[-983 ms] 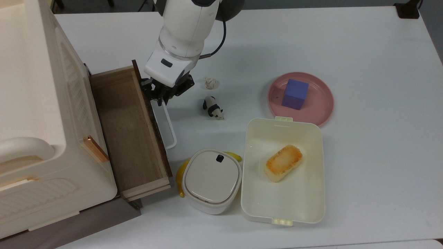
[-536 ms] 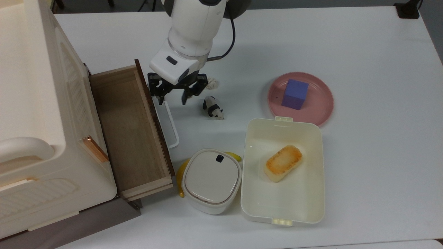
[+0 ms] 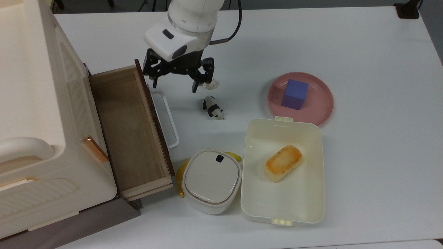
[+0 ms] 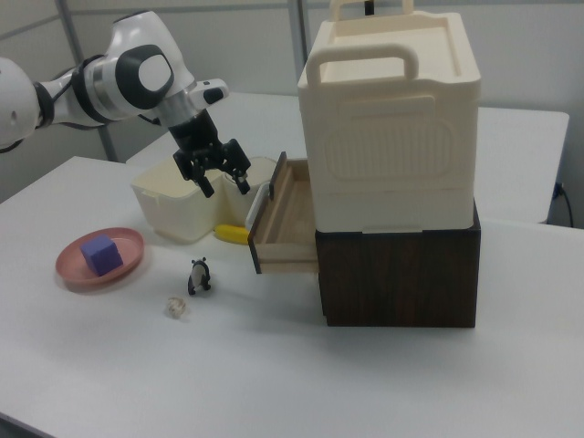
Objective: Slide open the drawer
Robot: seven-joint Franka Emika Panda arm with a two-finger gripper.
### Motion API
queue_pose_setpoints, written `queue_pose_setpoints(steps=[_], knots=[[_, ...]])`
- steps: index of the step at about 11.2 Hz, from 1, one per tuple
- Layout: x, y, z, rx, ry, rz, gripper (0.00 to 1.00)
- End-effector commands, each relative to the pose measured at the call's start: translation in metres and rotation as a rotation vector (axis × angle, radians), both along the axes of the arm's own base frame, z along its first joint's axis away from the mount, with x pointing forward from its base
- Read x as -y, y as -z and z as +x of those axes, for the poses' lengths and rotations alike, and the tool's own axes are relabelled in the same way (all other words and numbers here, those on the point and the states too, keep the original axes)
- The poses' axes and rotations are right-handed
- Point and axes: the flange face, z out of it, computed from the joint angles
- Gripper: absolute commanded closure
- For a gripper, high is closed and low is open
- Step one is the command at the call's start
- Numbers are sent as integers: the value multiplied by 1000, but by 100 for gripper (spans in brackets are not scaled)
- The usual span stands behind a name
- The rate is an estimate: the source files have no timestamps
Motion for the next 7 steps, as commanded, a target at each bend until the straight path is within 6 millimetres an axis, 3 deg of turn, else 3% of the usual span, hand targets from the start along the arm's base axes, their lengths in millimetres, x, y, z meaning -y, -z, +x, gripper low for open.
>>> queue_pose_setpoints(steps=[1, 3, 5, 7], knots=[[-34, -15, -29, -71, 105, 45, 0], [-33, -35, -46, -93, 134, 96, 0], [-7, -50, -52, -82, 184, 156, 0], [5, -54, -53, -78, 207, 168, 0]])
